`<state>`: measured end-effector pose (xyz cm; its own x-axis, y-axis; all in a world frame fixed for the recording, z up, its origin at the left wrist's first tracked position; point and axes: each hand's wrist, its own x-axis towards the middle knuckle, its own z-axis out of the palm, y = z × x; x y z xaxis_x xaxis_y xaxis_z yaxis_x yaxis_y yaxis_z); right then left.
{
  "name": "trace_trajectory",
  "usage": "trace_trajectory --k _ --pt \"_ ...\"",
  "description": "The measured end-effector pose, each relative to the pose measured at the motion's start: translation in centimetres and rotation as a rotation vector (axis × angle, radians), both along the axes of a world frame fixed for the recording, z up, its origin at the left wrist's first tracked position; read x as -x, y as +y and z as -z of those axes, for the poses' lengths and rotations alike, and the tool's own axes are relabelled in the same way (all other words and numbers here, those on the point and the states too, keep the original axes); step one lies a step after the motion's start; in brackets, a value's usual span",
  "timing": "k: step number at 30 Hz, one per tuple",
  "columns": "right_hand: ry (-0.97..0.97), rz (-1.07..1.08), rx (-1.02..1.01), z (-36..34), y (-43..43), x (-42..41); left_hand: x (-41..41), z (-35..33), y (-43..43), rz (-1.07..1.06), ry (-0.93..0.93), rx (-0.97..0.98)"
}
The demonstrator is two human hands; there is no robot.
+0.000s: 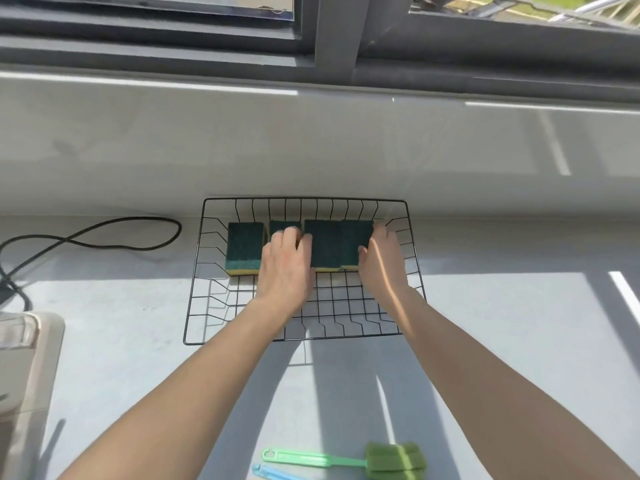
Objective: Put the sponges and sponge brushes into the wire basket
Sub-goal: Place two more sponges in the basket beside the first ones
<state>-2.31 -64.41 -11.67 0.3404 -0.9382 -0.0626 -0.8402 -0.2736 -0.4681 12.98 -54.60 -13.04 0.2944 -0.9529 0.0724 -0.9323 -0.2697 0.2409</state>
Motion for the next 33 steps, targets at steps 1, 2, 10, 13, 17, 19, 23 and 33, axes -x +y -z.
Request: trace_trajectory --k 1,2,10,13,17,19,23,33 --pt "0.028 -0.041 0.005 0.1 0.2 0.3 -0.2 0.2 0.0 0.033 0.0 -0.011" --pt "0.051 -0.087 0.01 0.1 0.3 0.5 -0.3 0.5 0.1 0.066 -0.004 -0.029" --pt "0.085 -0.204 -0.072 0.6 0.3 1.3 -0.7 2.8 0.5 0.091 -0.048 -0.081" --pt "0.198 -0.272 -0.016 0.7 0.3 1.4 -0.7 3.1 0.6 0.067 -0.039 -0.08" --pt "0.212 -0.297 -0.033 0.7 0.3 1.4 -0.8 3.4 0.6 0.067 -0.029 -0.072" --pt "0.22 -0.31 -0.025 0.7 0.3 1.5 -0.7 3.3 0.7 0.068 -0.033 -0.07" --pt "0.251 -0.335 0.016 0.6 0.5 1.7 -0.7 3.1 0.7 0.1 -0.053 -0.092" --pt "0.205 -0.344 0.057 0.6 1.2 2.4 -0.6 3.1 0.5 0.09 -0.051 -0.103"
